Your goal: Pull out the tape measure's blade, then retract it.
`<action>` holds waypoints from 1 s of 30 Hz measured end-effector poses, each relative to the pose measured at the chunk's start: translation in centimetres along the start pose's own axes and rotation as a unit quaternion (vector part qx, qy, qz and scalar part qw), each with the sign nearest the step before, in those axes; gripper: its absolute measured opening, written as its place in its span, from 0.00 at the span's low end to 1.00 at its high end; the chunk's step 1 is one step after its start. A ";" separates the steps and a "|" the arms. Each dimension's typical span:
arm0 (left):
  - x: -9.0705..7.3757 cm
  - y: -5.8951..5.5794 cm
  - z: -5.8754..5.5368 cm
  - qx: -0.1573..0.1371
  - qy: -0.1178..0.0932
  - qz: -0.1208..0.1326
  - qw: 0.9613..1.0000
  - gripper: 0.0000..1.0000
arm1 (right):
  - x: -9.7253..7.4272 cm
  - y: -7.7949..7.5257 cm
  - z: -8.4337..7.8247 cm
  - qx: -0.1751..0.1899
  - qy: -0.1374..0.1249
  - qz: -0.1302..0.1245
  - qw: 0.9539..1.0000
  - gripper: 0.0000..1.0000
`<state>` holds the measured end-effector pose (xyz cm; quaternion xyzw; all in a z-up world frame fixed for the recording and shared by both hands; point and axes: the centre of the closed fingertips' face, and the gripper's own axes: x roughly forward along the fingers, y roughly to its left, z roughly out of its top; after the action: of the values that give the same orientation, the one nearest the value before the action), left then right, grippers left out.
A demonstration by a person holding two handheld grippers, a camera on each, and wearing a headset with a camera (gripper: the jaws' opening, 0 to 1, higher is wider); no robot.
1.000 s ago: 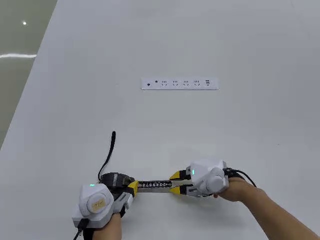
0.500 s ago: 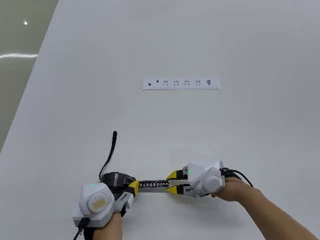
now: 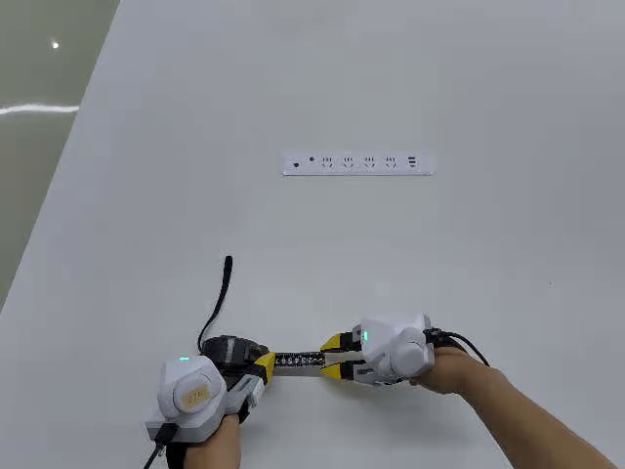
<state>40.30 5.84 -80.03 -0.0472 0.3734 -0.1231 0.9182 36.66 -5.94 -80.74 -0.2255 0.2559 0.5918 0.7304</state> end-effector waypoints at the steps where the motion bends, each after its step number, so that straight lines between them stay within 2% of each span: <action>1: 0.0 0.0 0.0 0.000 0.000 0.000 1.000 0.64 | 0.0 0.0 0.1 -0.001 0.000 0.000 1.000 0.12; 30: 0.0 0.0 0.0 -0.002 0.001 -0.006 1.000 0.64 | 2.4 0.1 1.6 0.007 -0.009 0.003 1.000 0.12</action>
<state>40.28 5.81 -79.97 -0.0513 0.3746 -0.1275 0.9169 37.11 -3.15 -81.06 -0.2143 0.2541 0.5944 0.7322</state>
